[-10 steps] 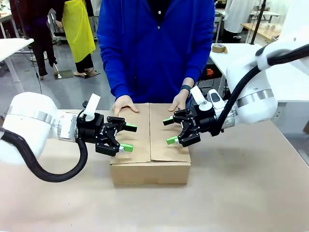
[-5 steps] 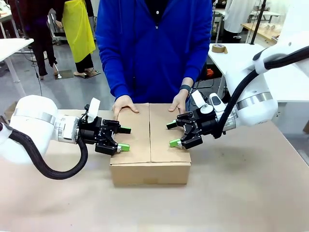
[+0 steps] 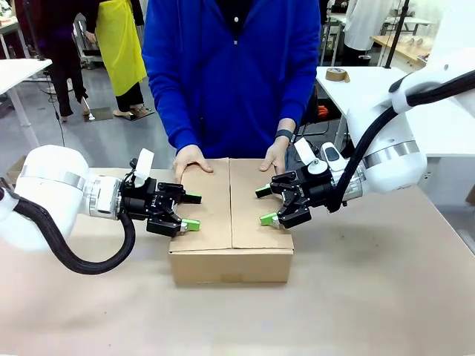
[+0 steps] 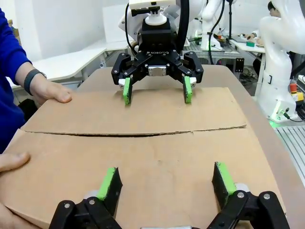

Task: Pack the gift set into the box.
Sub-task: Press and hold the closed box until the human finishes sealing it.

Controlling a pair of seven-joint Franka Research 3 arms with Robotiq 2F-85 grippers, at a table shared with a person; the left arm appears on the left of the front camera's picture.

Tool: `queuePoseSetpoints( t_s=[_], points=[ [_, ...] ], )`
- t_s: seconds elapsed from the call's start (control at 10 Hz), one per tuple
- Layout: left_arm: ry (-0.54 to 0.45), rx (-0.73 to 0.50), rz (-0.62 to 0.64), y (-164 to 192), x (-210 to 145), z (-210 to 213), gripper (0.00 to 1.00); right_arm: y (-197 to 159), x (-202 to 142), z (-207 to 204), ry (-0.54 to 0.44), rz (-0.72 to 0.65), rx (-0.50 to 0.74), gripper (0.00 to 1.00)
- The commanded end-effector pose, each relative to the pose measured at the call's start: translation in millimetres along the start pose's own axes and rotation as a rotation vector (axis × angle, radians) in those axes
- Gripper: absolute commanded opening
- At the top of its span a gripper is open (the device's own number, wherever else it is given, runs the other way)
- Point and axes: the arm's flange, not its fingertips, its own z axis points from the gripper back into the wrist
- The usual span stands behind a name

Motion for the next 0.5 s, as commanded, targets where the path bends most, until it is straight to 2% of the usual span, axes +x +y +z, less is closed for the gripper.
queuePoseSetpoints(
  t_s=[0.0,0.4],
  points=[
    [0.007,-0.003,-0.013,-1.3,-2.6,0.2,1.0,0.6,-0.1,-1.6,0.002,0.009,0.0,1.0],
    [0.007,-0.003,-0.013,-1.3,-2.6,0.2,1.0,0.6,-0.1,-1.6,0.002,0.009,0.0,1.0]
  ],
)
